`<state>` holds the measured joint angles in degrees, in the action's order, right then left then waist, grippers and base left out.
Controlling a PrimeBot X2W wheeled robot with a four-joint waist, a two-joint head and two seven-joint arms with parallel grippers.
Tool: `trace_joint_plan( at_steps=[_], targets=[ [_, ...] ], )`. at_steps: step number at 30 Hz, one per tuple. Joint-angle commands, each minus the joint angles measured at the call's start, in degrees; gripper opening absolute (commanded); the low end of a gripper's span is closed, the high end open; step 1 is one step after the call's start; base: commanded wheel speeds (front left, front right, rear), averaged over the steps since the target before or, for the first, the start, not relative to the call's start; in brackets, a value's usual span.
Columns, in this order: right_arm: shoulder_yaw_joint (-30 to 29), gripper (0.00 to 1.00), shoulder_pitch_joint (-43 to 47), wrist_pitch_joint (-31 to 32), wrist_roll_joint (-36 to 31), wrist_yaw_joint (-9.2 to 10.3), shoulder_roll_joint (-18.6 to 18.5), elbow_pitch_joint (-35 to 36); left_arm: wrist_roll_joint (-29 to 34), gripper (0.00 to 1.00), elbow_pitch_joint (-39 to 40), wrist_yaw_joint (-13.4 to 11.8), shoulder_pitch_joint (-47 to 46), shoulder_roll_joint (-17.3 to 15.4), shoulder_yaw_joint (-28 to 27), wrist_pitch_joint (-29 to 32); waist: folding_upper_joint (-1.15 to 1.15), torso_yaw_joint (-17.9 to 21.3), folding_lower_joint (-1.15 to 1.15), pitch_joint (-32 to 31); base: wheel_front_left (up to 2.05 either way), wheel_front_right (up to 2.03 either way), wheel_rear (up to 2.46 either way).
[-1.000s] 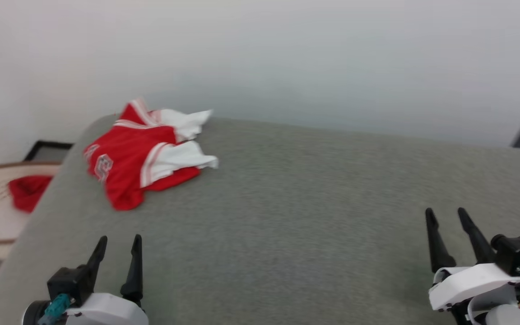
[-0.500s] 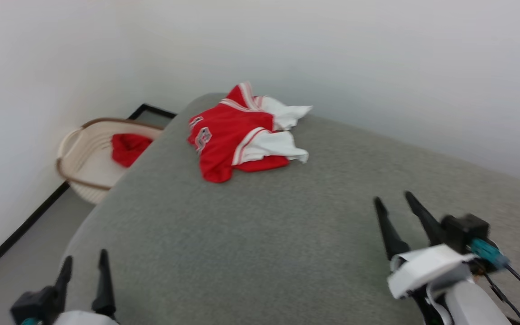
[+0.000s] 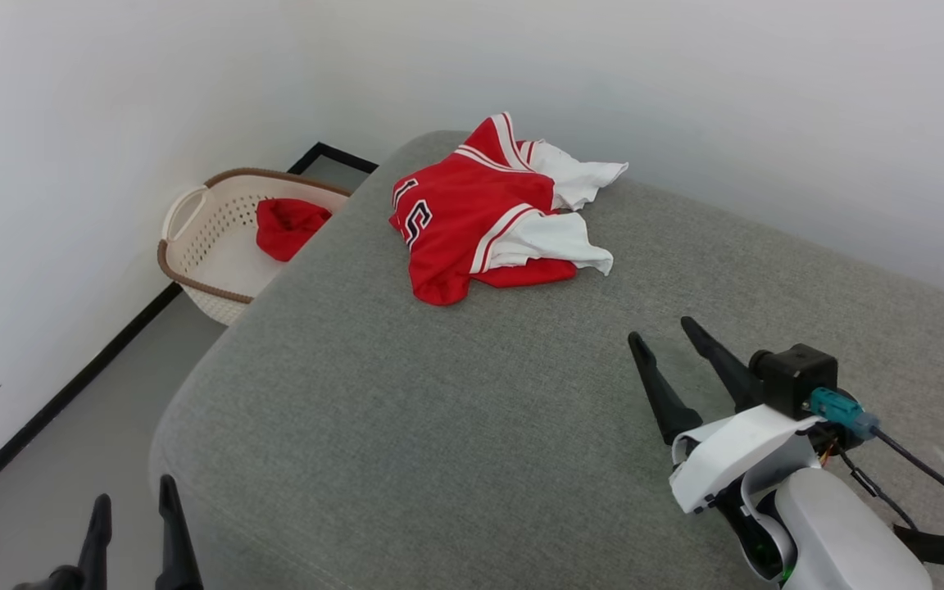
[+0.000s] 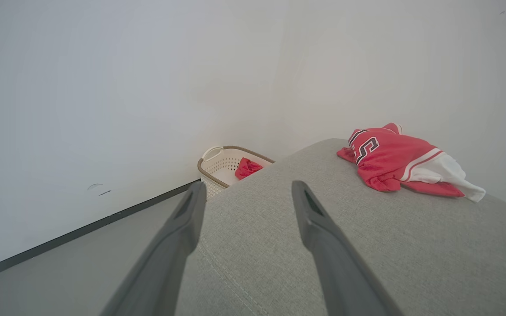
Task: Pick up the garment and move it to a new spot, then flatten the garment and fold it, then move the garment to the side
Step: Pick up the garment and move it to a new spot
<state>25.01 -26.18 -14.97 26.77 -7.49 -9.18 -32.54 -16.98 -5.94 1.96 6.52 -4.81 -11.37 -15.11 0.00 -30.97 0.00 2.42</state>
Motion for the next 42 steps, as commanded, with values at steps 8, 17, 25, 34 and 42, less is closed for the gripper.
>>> trace_joint_plan(
  at_steps=[8, 17, 25, 34, 42],
  targets=[
    [-2.63, 1.0, 3.26, -0.28, 0.4, 0.0, -0.77, 2.47, 1.7, 1.0, -1.34, 0.93, -2.18, -0.75, 1.61, 0.01, 0.0, 0.71, 0.0, -0.25, 0.0, 0.0, 0.0],
    [-8.22, 1.0, 9.17, -0.28, -5.66, -0.01, 0.09, 8.33, 3.34, 1.0, -6.18, 4.23, -16.2, -6.05, 7.82, 3.64, 0.0, 7.8, 0.0, 1.89, 0.0, 0.0, 0.0],
    [-6.02, 1.0, 6.78, -0.28, -7.99, 0.0, 1.28, 11.08, -1.16, 1.0, -14.5, 5.34, -34.02, -11.35, 9.02, 5.7, 0.0, 20.61, 0.0, 8.35, 0.0, 0.0, 0.0],
    [-3.99, 1.0, 3.87, -0.28, -7.71, 0.0, 3.74, 13.2, -6.72, 1.0, -32.82, 5.58, -51.6, -21.28, 12.74, 10.2, 0.0, 31.68, 0.0, 14.37, 0.0, 0.0, 0.0],
    [-1.81, 1.0, 2.15, -0.29, -7.45, 0.0, 3.94, 14.56, -13.47, 1.0, -47.77, 5.55, -59.46, -27.08, 21.07, 24.18, 0.0, 37.05, 0.0, 15.47, 0.0, 0.0, 0.0]
  ],
)
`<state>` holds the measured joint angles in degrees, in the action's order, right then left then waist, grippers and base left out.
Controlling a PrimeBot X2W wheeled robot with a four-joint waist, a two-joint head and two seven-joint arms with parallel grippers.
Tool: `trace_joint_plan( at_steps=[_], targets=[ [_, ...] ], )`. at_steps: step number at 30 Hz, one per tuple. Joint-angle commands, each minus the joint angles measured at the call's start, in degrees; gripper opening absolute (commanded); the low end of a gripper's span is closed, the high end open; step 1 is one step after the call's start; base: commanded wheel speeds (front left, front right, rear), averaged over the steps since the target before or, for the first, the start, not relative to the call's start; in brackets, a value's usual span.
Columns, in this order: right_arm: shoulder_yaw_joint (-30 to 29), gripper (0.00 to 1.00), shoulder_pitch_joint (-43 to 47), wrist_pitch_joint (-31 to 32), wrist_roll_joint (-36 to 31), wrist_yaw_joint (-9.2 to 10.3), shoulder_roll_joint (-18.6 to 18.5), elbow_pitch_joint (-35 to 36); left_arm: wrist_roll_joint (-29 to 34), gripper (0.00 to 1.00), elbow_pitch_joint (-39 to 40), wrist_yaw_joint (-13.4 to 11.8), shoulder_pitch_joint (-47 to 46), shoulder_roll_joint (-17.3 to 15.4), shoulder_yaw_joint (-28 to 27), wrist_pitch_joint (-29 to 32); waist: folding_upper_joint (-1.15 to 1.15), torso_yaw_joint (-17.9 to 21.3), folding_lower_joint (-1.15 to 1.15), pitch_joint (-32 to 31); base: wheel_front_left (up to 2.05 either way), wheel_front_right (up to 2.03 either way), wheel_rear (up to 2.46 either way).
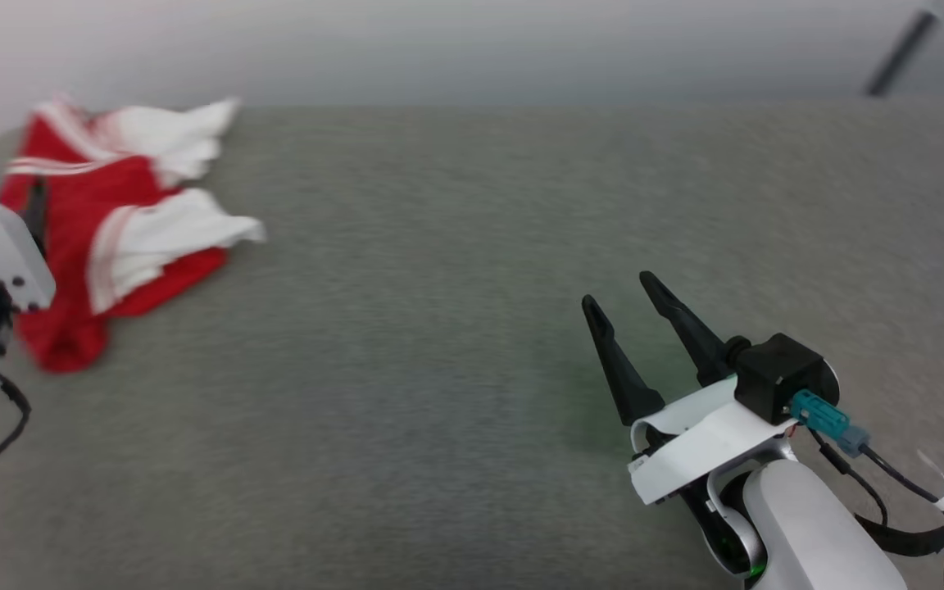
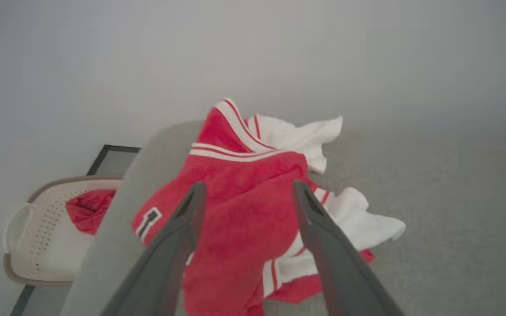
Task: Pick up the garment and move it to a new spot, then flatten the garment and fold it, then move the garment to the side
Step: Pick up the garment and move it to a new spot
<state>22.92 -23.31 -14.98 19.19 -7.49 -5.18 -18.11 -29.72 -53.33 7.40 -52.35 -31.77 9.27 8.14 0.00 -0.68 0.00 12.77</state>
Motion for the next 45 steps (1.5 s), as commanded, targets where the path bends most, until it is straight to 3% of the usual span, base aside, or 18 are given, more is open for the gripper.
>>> trace_joint_plan(
  at_steps=[1, 5, 14, 23, 24, 25, 27, 31, 38, 45],
  targets=[
    [0.54, 1.0, -1.03, -0.28, 0.14, 0.0, -0.16, 0.32, -1.73, 1.0, -1.48, 0.1, -0.97, -0.62, 1.63, 4.22, 0.0, 7.2, 0.0, 5.31, 0.0, 0.0, 0.0],
    [1.41, 1.0, -1.79, -0.27, 0.0, 0.0, -0.59, 1.15, -7.28, 1.0, -2.53, 0.11, -2.34, -3.59, 4.8, 13.86, 0.0, 9.01, 0.0, 6.88, 0.0, 0.0, 0.0],
    [2.78, 1.0, -3.75, -0.27, -1.19, 0.0, -1.3, 3.7, -11.12, 1.0, -5.27, 0.1, -4.6, -8.89, 10.67, 20.58, 0.0, 11.39, 0.0, 13.15, 0.0, 0.0, 0.0],
    [3.54, 1.0, -5.04, -0.28, -1.51, 0.0, -1.82, 5.25, -16.29, 1.0, -7.9, 0.08, -1.94, -4.85, 14.83, 24.8, 0.0, 11.27, 0.0, 15.54, 0.0, 0.0, 0.0],
    [3.66, 1.0, -5.13, -0.27, -1.38, 0.0, -1.83, 5.4, -17.04, 0.49, -7.48, 0.21, -1.4, -4.52, 15.59, 25.54, 0.0, 11.13, 0.0, 15.56, 0.0, 0.0, 0.0],
    [3.66, 1.0, -5.13, -0.27, -1.38, 0.0, -1.83, 5.4, -17.04, 0.49, -7.48, 0.21, -1.4, -4.52, 15.59, 25.54, 0.0, 11.13, 0.0, 15.56, 0.0, 0.0, 0.0],
    [3.84, 1.0, -5.42, -0.28, -1.08, 0.0, -1.97, 5.54, -18.67, 0.0, -6.51, 0.21, -0.67, -4.55, 16.54, 25.74, 0.0, 10.87, 0.0, 15.59, 0.0, 0.0, 0.0],
    [3.84, 1.0, -5.39, -0.28, -0.78, 0.0, -2.34, 5.64, -20.87, 0.0, -5.12, 0.19, -0.77, -5.99, 17.33, 23.48, 0.0, 10.17, 0.0, 15.07, 0.0, 0.0, 0.0],
    [2.42, 1.0, -3.61, -0.28, -0.09, 0.0, -2.51, 4.67, -19.71, 0.0, -3.0, 0.19, -3.87, -8.1, 20.52, 13.6, 0.0, 7.5, 0.0, 11.33, 0.0, 0.0, 0.0],
    [-0.3, 1.0, -1.1, -0.28, 0.71, 0.0, -2.41, 4.01, -21.29, 0.0, 1.79, 0.12, -6.26, -8.03, 24.6, 5.55, 0.0, 5.82, 0.0, 5.54, 0.0, 0.0, 0.0]
  ],
)
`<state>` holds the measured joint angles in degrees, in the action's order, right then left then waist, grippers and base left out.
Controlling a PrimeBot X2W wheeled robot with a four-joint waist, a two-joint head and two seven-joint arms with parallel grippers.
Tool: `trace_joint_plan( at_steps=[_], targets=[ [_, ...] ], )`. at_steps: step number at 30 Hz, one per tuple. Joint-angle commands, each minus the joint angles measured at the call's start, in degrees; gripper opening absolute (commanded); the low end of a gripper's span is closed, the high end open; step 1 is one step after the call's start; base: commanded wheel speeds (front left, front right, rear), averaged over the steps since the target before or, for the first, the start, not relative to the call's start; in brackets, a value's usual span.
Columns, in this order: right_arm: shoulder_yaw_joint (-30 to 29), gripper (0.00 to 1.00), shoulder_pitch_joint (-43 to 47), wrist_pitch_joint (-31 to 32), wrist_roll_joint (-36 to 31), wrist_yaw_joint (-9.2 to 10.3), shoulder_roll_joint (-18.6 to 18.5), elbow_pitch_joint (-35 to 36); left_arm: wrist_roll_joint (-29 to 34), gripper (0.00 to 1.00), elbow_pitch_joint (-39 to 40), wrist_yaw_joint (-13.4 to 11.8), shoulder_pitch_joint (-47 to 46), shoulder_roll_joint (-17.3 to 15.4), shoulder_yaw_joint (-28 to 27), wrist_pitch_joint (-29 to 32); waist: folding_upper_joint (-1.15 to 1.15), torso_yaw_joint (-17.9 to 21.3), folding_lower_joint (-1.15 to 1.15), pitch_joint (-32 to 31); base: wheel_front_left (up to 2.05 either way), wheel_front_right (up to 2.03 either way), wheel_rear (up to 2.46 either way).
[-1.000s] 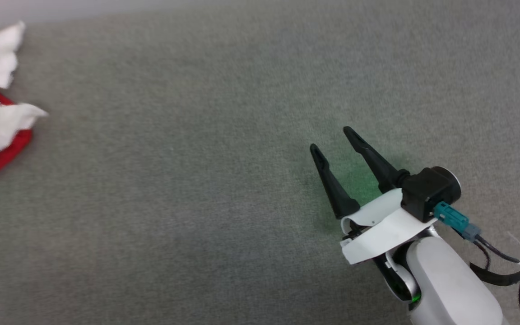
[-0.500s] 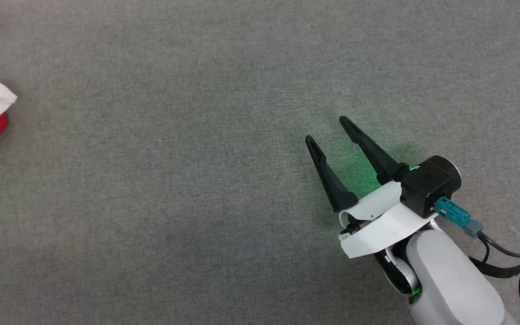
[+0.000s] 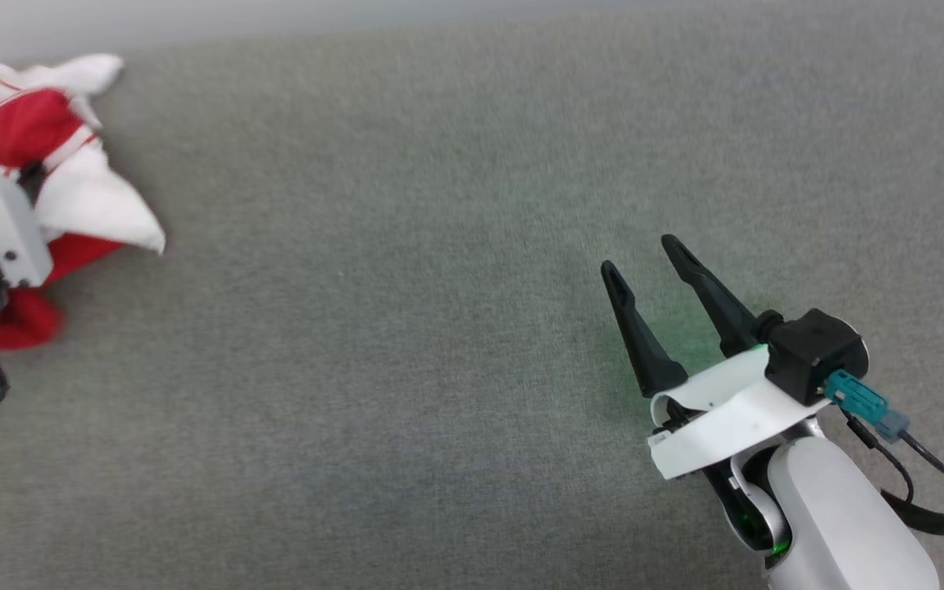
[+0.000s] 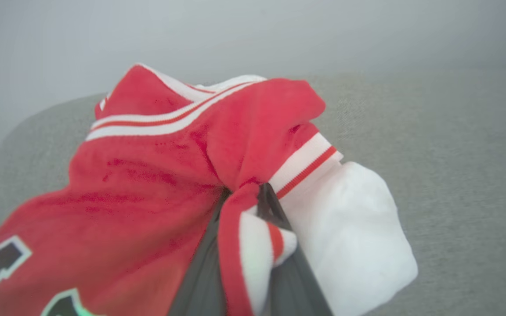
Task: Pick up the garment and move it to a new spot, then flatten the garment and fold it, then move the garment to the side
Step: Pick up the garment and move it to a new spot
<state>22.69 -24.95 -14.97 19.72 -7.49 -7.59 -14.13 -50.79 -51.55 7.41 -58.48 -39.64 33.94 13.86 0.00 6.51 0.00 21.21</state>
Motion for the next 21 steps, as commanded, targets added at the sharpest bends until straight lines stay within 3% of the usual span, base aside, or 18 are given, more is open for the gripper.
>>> trace_joint_plan(
  at_steps=[1, 11, 15, 21],
  targets=[
    [-0.44, 1.0, 0.99, -0.29, 0.37, 0.0, 0.16, 0.08, -0.45, 0.0, 1.06, 0.11, -0.5, -0.08, 0.69, -0.84, 0.0, -1.4, 0.0, -3.6, 0.0, 0.0, 0.0],
    [-5.99, 1.0, 5.66, -0.29, 1.6, 0.0, 1.71, 1.1, -3.63, 0.0, 17.89, 0.11, -4.39, 3.56, 10.68, -1.96, 0.0, 0.21, 0.0, -8.63, 0.0, 0.0, 0.0],
    [-8.43, 1.0, 6.72, -0.29, 2.04, 0.0, 2.58, 2.51, -2.44, 0.0, 21.96, 0.11, -7.41, 7.35, 14.43, -0.89, 0.0, 2.19, 0.0, -8.39, 0.0, 0.0, 0.0],
    [-11.19, 1.0, 6.61, -0.29, 2.35, 0.0, 3.77, 4.43, 0.4, 0.0, 22.35, 0.02, -11.8, 15.76, 18.51, -0.88, 0.0, 6.96, 0.0, -6.2, 0.0, 0.0, 0.0]
  ],
)
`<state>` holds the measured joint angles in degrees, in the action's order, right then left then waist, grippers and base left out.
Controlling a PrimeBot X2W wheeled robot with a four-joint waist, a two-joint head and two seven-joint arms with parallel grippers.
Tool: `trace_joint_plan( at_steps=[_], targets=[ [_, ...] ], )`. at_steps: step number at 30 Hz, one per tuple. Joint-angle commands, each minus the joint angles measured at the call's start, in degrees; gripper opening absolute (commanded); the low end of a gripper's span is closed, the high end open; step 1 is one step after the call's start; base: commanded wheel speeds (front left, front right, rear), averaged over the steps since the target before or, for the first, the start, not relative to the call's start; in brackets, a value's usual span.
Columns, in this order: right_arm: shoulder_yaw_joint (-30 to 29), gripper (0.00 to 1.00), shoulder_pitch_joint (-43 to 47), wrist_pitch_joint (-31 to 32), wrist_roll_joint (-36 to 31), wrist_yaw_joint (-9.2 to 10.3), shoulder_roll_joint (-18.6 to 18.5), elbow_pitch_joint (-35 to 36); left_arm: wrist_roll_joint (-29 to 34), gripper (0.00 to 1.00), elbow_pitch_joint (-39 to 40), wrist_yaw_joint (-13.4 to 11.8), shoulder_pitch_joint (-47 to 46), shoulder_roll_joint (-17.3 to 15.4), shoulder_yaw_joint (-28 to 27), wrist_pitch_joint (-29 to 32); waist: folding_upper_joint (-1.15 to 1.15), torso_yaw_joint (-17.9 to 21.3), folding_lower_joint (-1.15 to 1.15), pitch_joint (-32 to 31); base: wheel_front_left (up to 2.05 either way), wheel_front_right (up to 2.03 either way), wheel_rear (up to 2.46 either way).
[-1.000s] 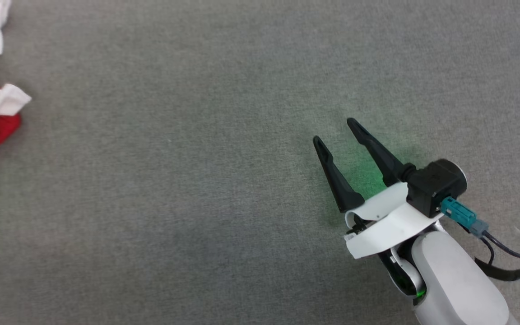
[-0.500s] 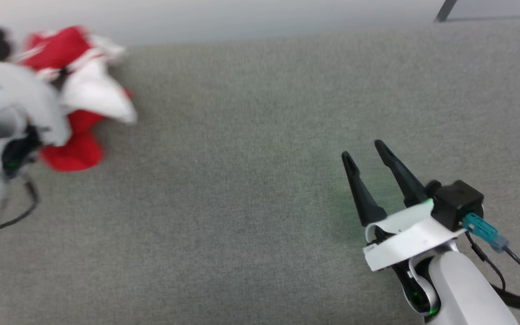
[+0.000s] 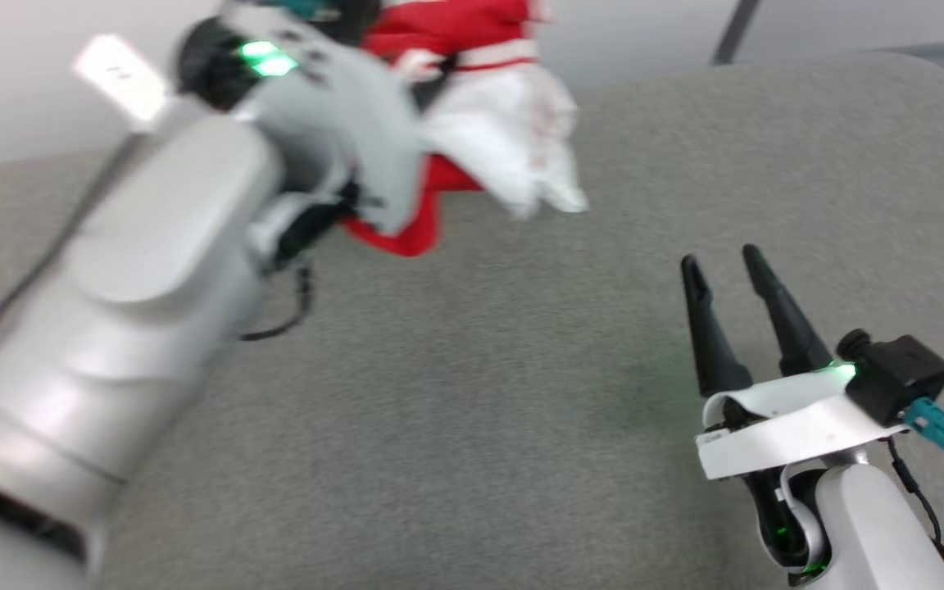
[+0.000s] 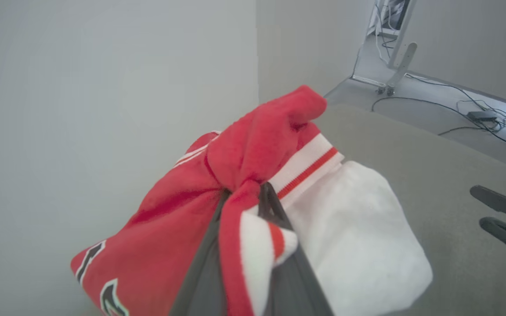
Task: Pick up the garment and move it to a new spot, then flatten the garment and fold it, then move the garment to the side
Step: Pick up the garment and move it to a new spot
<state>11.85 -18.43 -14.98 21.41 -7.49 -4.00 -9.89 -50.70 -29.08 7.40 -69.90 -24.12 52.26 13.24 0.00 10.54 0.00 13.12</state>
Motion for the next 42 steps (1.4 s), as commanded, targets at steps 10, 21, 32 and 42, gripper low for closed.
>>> trace_joint_plan(
  at_steps=[10, 21, 32, 42],
  targets=[
    [-3.99, 1.0, -0.13, -0.28, 1.26, 0.0, 1.04, 2.72, 2.53, 0.0, -4.45, 0.08, 1.06, 7.33, 9.24, -0.82, 0.0, 9.84, 0.0, 5.75, 0.0, 0.0, 0.0],
    [-4.47, 1.0, -0.04, -0.28, 4.63, 0.0, 1.13, 4.33, -3.14, 0.0, -4.6, 0.1, 2.09, 1.61, 20.31, 6.27, 0.0, 13.02, 0.0, 8.78, 0.0, 0.0, 0.0],
    [-3.66, 1.0, -1.05, -0.28, 6.2, 0.0, 1.13, 5.04, -1.02, 0.0, -8.02, -0.02, 8.95, -1.67, 22.25, 15.98, 0.0, 14.06, 0.0, 10.78, 0.0, 0.0, 0.0],
    [-3.86, 1.0, -0.7, -0.28, 5.34, 0.0, 1.13, 4.63, -3.57, 0.49, -10.38, -0.28, 9.14, -1.51, 22.4, 12.7, 0.0, 13.49, 0.0, 10.29, 0.0, 0.0, 0.0]
  ],
)
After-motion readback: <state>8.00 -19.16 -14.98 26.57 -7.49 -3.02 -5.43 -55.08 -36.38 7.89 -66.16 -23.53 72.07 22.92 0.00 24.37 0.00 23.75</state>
